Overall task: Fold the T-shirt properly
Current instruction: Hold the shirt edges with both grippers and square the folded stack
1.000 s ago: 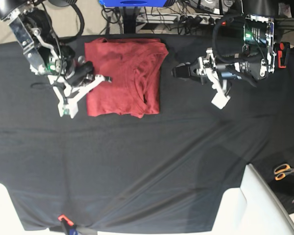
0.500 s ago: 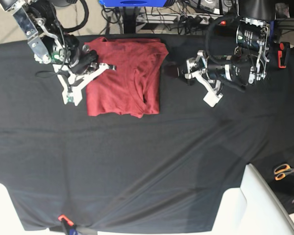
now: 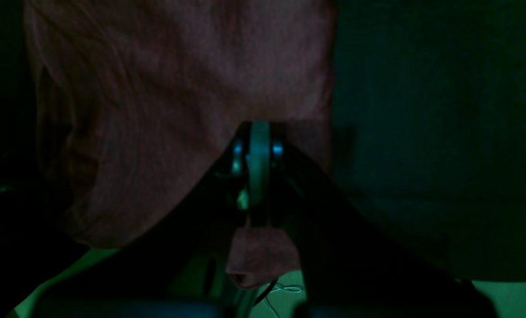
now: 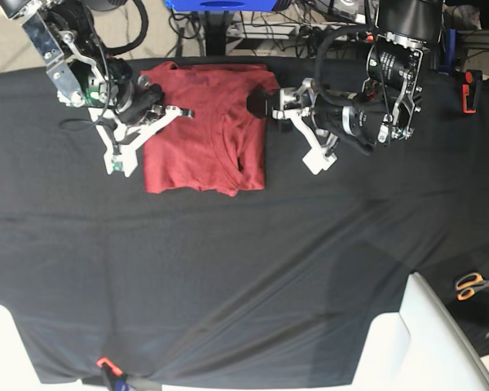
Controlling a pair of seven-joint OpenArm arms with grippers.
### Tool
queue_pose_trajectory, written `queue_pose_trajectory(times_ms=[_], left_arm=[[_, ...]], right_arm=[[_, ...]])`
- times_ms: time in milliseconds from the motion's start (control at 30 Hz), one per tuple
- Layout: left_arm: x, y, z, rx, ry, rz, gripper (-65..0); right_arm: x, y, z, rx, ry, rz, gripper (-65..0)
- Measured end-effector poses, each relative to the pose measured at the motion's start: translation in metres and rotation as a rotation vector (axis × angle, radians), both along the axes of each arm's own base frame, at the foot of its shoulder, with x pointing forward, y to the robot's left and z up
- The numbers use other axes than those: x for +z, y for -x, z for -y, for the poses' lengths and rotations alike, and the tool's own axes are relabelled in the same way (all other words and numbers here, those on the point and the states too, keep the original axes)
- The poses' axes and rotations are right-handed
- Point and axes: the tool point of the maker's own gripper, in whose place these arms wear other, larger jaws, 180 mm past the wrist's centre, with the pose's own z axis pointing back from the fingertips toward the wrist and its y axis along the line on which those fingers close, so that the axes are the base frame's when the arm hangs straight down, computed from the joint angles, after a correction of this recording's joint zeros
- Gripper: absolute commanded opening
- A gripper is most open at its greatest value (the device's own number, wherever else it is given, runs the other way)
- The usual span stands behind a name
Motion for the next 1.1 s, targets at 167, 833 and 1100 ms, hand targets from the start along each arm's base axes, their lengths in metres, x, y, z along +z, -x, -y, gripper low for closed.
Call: queue_pose_trajectory(times_ms=[167,833,1100], left_arm=[[-0.009,0.008,0.015,-0.031,0.0,0.004,-23.4],[-0.01,0.019,0.023,-0.039,0.008,0.015,-56.9],[-0.006,0.016,0.025,-0.044,0.012,0.028,-57.1]], right_arm=[[0.001,-0.001,0.0,0.0,0.001,0.003,-64.8],[0.002,-0.008,0.016,-0.052,0.01,0.011,-64.8],[0.002,-0.009,0.016,-0.052,0.01,0.011,-64.8]])
